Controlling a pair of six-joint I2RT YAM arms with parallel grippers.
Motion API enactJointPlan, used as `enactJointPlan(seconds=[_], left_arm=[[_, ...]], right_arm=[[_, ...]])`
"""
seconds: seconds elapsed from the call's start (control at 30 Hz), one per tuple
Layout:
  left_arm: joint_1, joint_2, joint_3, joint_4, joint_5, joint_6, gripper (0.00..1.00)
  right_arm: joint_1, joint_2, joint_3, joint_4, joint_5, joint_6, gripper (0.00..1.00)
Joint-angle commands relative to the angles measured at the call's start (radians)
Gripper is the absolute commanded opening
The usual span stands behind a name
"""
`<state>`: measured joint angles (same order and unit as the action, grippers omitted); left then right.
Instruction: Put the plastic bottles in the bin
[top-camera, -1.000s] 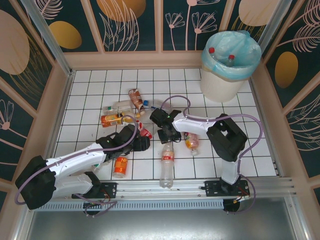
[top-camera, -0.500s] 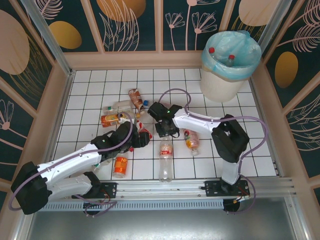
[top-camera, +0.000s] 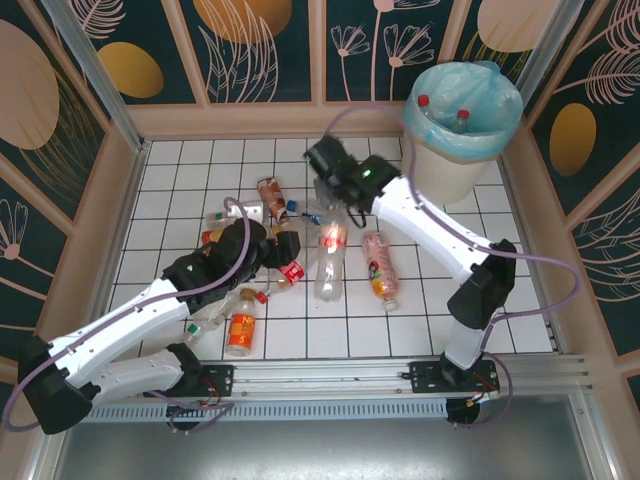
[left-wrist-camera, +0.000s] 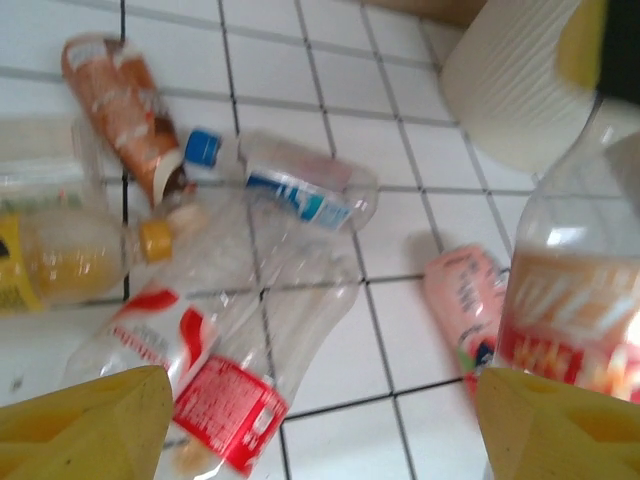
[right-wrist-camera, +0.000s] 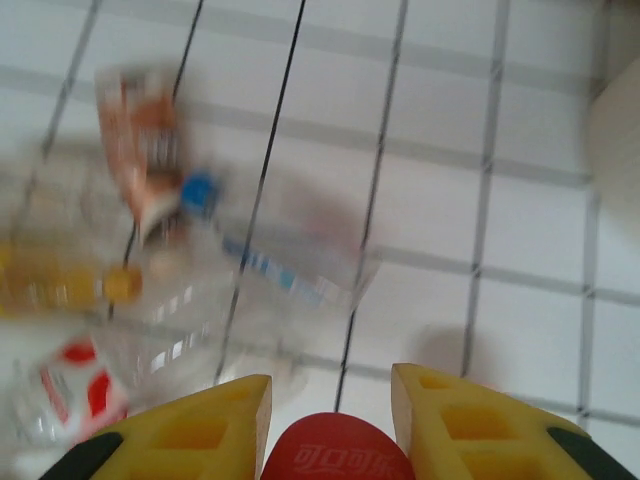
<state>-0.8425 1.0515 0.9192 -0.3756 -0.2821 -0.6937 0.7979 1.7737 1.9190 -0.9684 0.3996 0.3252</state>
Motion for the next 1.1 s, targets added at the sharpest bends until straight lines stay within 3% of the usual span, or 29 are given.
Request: enactJointPlan(seconds=[0.0,0.17,0.27,0.47,0.57,0.87,1.07], left_arm=[[0.006,0.042,0.114,0.005,-0.047,0.089,0.79],[0.005,0.136,0.266,0.028,-0.012,0.144,0.78],[0.005,0.169,0.312,0.047,0.018,0.154,0.78],[0.005,0.204,0.326,0.082,0.069,0.137,0.77],[0.006,0.203,0.309,0.092,0.084,0.120,0.77],[0.005,0.170,0.255,0.110,0.095,0.093,0.77],[0.006,0.165,0.237,0.115,0.101,0.086,0.77]], right_arm=[[-0.077,-0.002,0.226,-0.030,0.176,-0.133,0.00],[-0.191,0.042,0.486,0.094,0.338,-0.323,0.00],[-0.243,0.030,0.510,0.304,0.442,-0.484,0.00],[-0.309,-0.089,0.186,1.156,0.569,-0.948,0.00],[-0.334,-0.069,0.180,1.384,0.572,-1.063,0.00],[-0.411,0.132,0.334,1.528,0.565,-1.260,0.00],[-0.423,0.165,0.274,1.463,0.576,-1.212,0.00]])
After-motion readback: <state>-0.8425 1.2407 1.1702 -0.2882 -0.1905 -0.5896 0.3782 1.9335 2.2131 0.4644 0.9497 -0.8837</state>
